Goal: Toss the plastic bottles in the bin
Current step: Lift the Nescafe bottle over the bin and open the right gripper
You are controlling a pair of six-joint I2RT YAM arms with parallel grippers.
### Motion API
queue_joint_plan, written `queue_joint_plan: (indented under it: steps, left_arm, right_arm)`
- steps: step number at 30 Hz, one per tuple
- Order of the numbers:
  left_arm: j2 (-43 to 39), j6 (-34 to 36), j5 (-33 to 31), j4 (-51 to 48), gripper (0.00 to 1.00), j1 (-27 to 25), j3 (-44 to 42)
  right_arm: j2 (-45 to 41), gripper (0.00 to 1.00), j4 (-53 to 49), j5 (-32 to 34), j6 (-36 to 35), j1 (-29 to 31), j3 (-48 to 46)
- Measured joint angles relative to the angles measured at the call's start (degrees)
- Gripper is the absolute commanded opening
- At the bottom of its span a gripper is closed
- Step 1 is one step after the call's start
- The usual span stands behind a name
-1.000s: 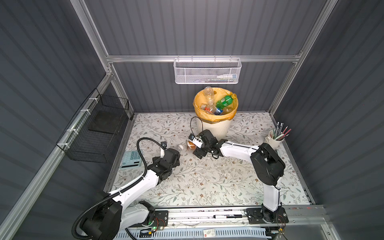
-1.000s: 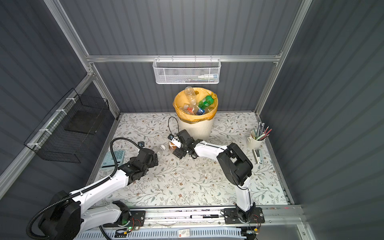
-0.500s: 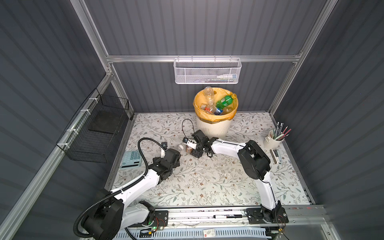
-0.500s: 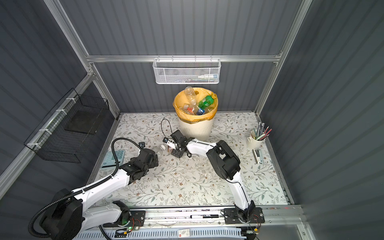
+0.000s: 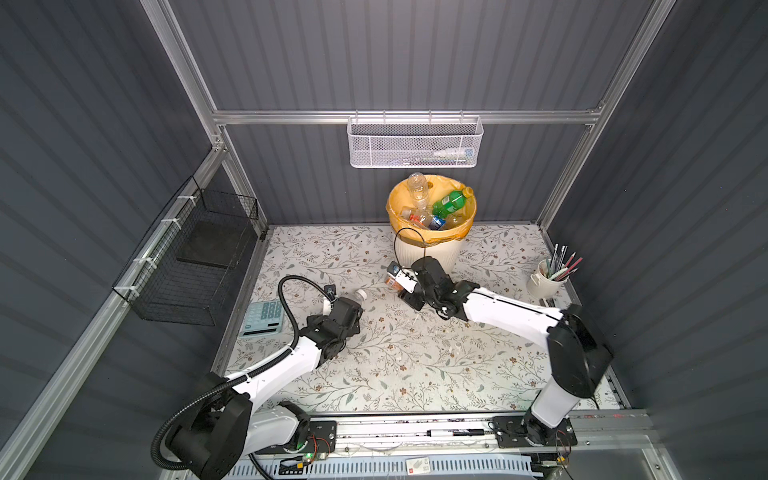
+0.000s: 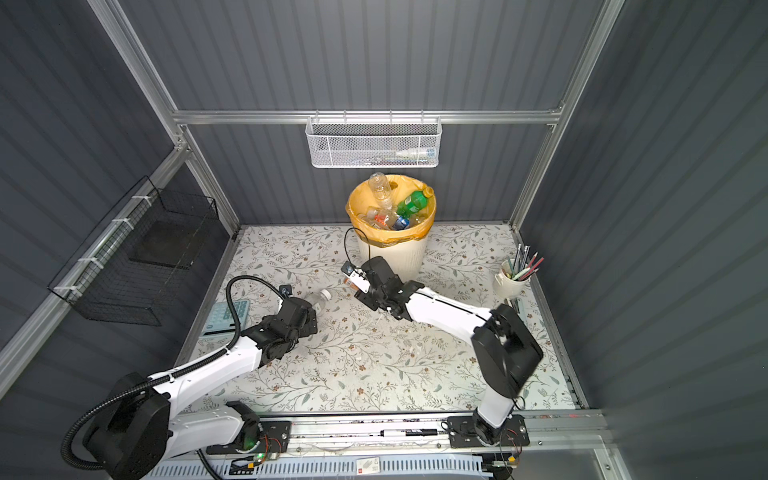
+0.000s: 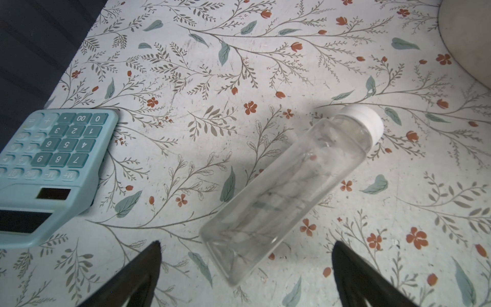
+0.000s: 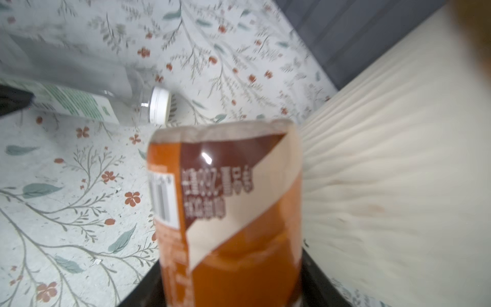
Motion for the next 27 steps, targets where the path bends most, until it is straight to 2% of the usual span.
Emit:
queue_joint_plan:
  steps: [9, 12, 14, 18, 20, 23, 25, 27]
  left_arm:
    - [2.03, 0.0, 1.09, 0.63, 1.0, 0.04, 0.57]
    - [2.84, 0.02, 1.55, 1.14, 1.0, 0.04, 0.96]
    - [3.26, 0.02, 1.88, 1.31, 1.0, 0.04, 1.29]
    - [3.41, 0.04, 2.32, 1.68, 1.0, 0.04, 1.7]
    - [3.41, 0.04, 2.32, 1.66, 1.0, 0.04, 1.81]
    - [3.41, 0.04, 2.34, 1.66, 1.0, 0.04, 1.95]
    - [3.41, 0.04, 2.34, 1.66, 1.0, 0.04, 1.97]
    - [3.41, 0.07, 2.36, 1.66, 1.0, 0.04, 1.97]
  right_arm:
    - [-28.02, 0.54, 12.7, 4.7, -0.98, -0.02, -5.51]
    - [-34.07, 0.55, 19.17, 4.92, -2.45, -0.2, -4.63]
    - [-35.08, 0.55, 23.23, 4.61, -3.43, -0.81, -2.84]
    - [-30.86, 0.56, 28.17, 1.62, -2.64, -5.57, 2.99]
    - [-26.1, 0.57, 29.29, -0.81, -0.55, -9.03, 6.25]
    - [-16.81, 0.65, 28.72, -4.09, 2.14, -13.05, 11.63]
    - [-9.75, 0.75, 26.18, -6.14, 3.76, -15.04, 15.5]
    - [-2.12, 0.95, 21.92, -7.98, 5.03, -16.72, 19.56]
